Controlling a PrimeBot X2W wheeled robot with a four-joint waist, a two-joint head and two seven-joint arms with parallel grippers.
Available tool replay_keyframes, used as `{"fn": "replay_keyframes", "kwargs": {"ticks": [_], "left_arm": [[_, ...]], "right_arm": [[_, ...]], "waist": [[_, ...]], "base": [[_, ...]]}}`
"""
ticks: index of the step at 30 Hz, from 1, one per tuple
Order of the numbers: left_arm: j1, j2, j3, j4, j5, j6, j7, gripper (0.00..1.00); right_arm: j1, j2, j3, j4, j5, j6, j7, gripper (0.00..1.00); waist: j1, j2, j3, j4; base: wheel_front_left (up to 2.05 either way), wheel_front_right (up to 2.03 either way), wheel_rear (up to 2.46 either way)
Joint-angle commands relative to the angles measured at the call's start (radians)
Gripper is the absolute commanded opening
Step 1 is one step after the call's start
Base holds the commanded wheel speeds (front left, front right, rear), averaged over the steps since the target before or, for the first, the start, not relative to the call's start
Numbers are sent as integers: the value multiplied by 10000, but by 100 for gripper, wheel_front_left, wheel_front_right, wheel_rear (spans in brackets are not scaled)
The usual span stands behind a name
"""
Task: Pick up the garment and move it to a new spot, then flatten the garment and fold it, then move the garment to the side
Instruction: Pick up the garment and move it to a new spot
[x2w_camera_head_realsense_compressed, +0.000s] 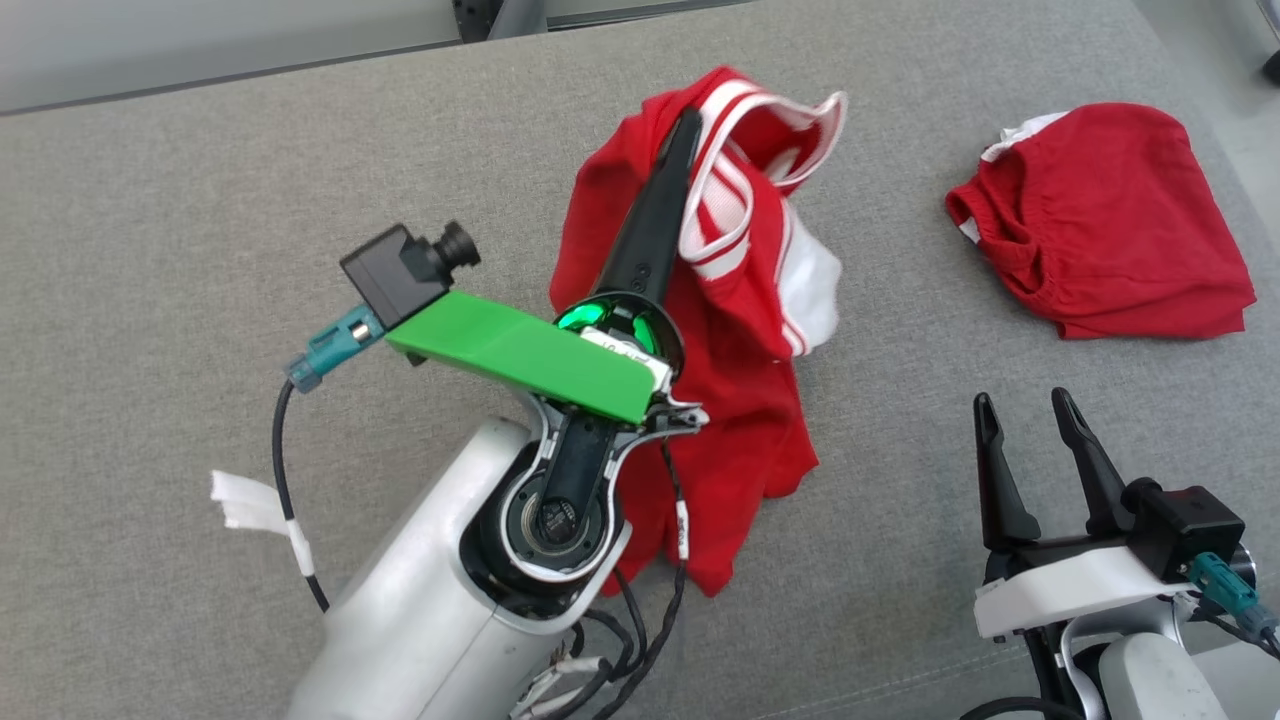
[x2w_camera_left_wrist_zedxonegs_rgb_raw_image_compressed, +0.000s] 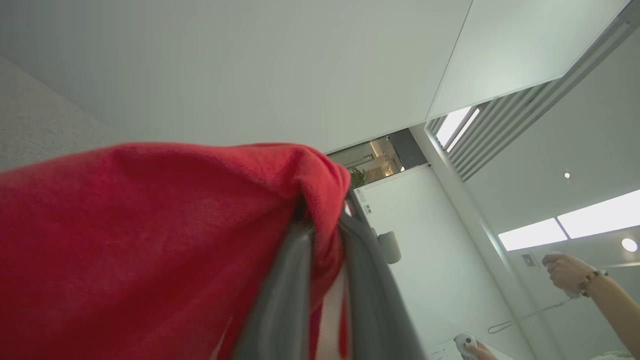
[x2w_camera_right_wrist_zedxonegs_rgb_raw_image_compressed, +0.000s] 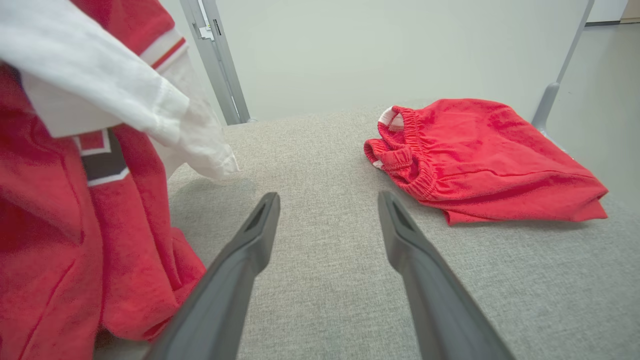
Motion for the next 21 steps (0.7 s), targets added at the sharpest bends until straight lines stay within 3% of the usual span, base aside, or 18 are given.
{"fn": "replay_keyframes", "kwargs": {"ticks": [1, 5, 17, 19, 21], "left_arm": [[358, 33, 124, 394, -577, -223, -77, 0], [628, 25, -22, 1919, -453, -607, -128, 0], [803, 313, 701, 6188, 90, -1063, -146, 2], [718, 385, 586, 6684, 274, -1187, -147, 20], [646, 376, 500, 7099, 477, -1320, -148, 49]], "right_arm": [[-35, -6, -21, 26, 78, -12, -14, 100], [-64, -9, -72, 93, 109, -12, -14, 100], [-70, -9, 22, 243, -145, -12, -14, 100], [-19, -12, 7, 271, -171, -12, -14, 100], [32, -10, 2, 301, -202, -12, -14, 100]], "waist": [[0, 1, 201, -111], [0, 1, 263, 60], [0, 1, 57, 620], [0, 1, -7, 663], [0, 1, -77, 694]], "base": [[0, 0, 0], [0, 0, 0], [0, 0, 0], [0, 0, 0], [0, 0, 0]]}}
